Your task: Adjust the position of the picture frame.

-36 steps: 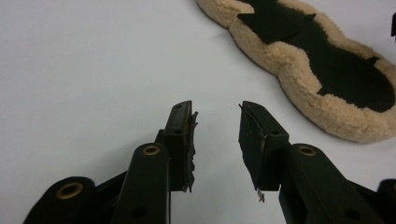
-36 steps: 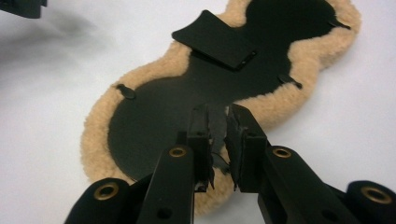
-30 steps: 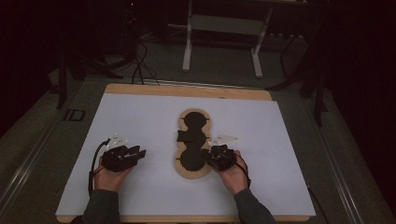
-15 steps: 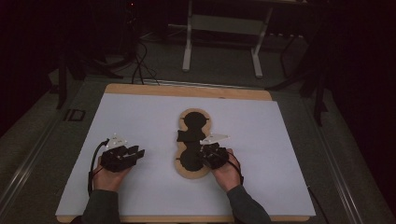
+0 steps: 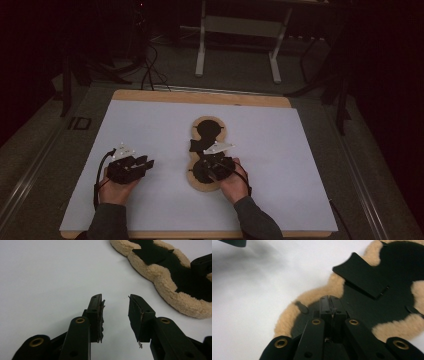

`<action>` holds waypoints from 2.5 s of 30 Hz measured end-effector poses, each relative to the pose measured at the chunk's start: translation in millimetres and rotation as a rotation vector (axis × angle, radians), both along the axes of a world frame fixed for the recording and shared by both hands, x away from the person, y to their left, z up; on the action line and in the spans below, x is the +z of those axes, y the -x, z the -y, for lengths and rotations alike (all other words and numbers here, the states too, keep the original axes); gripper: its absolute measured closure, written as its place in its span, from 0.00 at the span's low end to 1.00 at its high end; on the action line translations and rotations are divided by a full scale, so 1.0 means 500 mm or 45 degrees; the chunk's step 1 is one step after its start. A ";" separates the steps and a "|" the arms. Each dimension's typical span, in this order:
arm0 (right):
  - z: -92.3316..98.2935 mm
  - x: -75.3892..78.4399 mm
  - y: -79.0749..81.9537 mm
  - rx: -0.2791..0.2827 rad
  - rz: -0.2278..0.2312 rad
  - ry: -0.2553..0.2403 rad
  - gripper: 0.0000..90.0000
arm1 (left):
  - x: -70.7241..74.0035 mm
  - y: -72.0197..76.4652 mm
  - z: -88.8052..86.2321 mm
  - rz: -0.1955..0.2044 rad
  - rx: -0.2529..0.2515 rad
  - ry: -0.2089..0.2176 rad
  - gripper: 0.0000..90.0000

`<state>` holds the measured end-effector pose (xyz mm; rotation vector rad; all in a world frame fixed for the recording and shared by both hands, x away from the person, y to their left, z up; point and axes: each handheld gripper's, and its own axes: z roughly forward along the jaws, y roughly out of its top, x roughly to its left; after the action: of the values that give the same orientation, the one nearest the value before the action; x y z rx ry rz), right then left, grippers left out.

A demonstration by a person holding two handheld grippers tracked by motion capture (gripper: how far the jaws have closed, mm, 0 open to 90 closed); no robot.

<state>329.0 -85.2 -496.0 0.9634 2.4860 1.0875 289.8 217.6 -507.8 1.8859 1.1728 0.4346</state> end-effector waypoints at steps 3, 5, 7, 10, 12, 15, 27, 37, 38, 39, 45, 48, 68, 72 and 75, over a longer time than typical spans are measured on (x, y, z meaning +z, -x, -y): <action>-0.014 -0.001 -0.001 0.007 -0.006 -0.014 1.00 | 0.000 0.000 -0.002 -0.003 0.001 -0.002 0.72; -0.024 -0.003 -0.002 0.016 -0.004 -0.006 1.00 | 0.000 0.000 -0.002 -0.004 0.000 -0.001 0.72; -0.033 -0.005 -0.002 0.026 -0.004 0.003 1.00 | 0.000 0.000 -0.001 -0.004 0.000 -0.003 0.72; -0.044 -0.007 -0.004 0.028 -0.006 0.016 1.00 | 0.000 0.000 -0.001 -0.005 0.000 -0.008 0.72; -0.047 -0.007 -0.007 0.026 -0.009 0.016 1.00 | 0.000 0.000 -0.001 -0.006 0.000 -0.009 0.72; -0.052 -0.009 -0.011 0.020 -0.019 0.022 1.00 | 0.000 0.000 -0.001 -0.006 -0.001 -0.012 0.72; -0.084 -0.017 -0.019 0.028 -0.037 0.042 1.00 | -0.001 0.000 0.000 -0.010 -0.004 -0.018 0.72; -0.112 -0.027 -0.023 0.037 -0.044 0.081 1.00 | -0.001 -0.001 0.000 -0.014 -0.006 -0.022 0.71; -0.114 -0.027 -0.024 0.034 -0.044 0.087 1.00 | -0.002 -0.001 0.000 -0.015 -0.006 -0.021 0.71; -0.117 -0.027 -0.026 0.031 -0.046 0.093 1.00 | -0.002 -0.001 -0.001 -0.015 -0.004 -0.020 0.71; -0.128 -0.035 -0.031 0.014 -0.045 0.145 1.00 | -0.002 -0.002 -0.001 -0.014 -0.006 -0.021 0.71; -0.127 -0.039 -0.032 0.012 -0.045 0.142 1.00 | -0.002 -0.002 -0.001 -0.015 -0.007 -0.023 0.71; -0.145 -0.029 -0.017 0.067 -0.051 0.304 1.00 | -0.003 -0.002 -0.002 -0.017 -0.006 -0.024 0.71; -0.147 -0.028 -0.016 0.070 -0.039 0.323 1.00 | -0.003 -0.002 -0.004 -0.017 -0.002 -0.023 0.71; -0.147 -0.027 -0.016 0.073 -0.052 0.335 1.00 | -0.002 -0.002 -0.004 -0.015 0.000 -0.020 0.71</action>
<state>337.2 -11.6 -509.3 0.8490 2.6193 0.7368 290.8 219.7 -509.0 1.9039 1.1801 0.4345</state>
